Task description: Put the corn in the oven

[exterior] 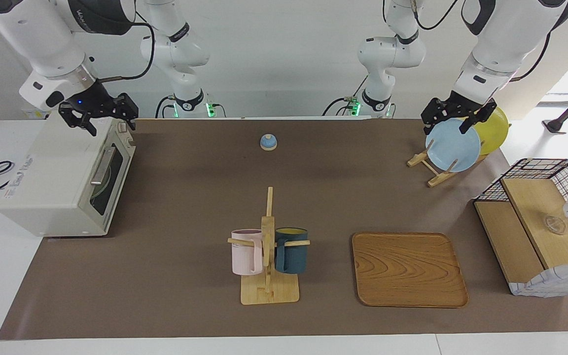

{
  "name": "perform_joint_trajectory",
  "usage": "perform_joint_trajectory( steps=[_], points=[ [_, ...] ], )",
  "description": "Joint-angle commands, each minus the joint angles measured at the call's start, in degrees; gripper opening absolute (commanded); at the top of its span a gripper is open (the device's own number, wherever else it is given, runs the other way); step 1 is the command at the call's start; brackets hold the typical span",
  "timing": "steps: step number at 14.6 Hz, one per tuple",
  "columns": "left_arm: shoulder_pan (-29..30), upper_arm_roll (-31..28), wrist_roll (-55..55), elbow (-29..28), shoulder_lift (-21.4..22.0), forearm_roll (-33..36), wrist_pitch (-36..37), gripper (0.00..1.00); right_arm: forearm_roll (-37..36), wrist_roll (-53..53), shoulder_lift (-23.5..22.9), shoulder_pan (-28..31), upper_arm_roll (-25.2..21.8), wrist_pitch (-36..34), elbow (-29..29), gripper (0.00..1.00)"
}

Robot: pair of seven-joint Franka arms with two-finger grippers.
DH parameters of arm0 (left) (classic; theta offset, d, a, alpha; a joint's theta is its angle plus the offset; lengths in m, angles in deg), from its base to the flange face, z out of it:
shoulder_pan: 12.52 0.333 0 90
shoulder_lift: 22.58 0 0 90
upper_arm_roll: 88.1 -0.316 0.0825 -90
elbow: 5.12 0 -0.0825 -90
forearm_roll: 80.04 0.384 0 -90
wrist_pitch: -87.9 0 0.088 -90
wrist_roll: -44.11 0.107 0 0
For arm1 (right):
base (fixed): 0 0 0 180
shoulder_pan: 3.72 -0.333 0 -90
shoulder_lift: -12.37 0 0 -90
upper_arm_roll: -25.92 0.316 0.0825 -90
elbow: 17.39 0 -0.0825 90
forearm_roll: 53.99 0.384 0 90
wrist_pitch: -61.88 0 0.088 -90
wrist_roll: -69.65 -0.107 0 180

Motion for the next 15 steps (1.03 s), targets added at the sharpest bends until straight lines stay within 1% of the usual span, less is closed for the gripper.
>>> perform_joint_trajectory(
  steps=[1,4,6,9,11,15],
  points=[
    [0.7,0.2,0.5,-1.6,1.5,-0.9,0.2,1.0,1.4,-1.0,-0.7,0.3,0.2,-1.3,-1.0,1.0],
    [0.8,0.2,0.5,-1.6,1.5,-0.9,0.2,1.0,1.3,-1.1,-0.6,0.1,0.0,-0.9,-1.0,1.0],
    [0.8,0.2,0.5,-1.6,1.6,-0.9,0.2,1.0,0.5,-1.2,-0.4,-3.1,-2.0,-1.1,-0.9,1.0],
    [0.8,0.2,0.5,-1.6,1.5,-0.9,0.2,1.0,0.5,-2.2,0.0,-4.9,-3.9,-0.8,-0.6,1.0],
    [0.8,0.2,0.5,-1.6,1.5,-0.9,0.2,1.0,0.5,-4.1,-0.1,-4.9,-3.9,-0.8,-0.7,1.0],
    [0.8,0.2,0.5,-1.6,1.5,-0.9,0.2,1.0,1.0,-4.0,-0.6,-4.5,-3.9,-0.6,-0.9,1.0]
  ],
)
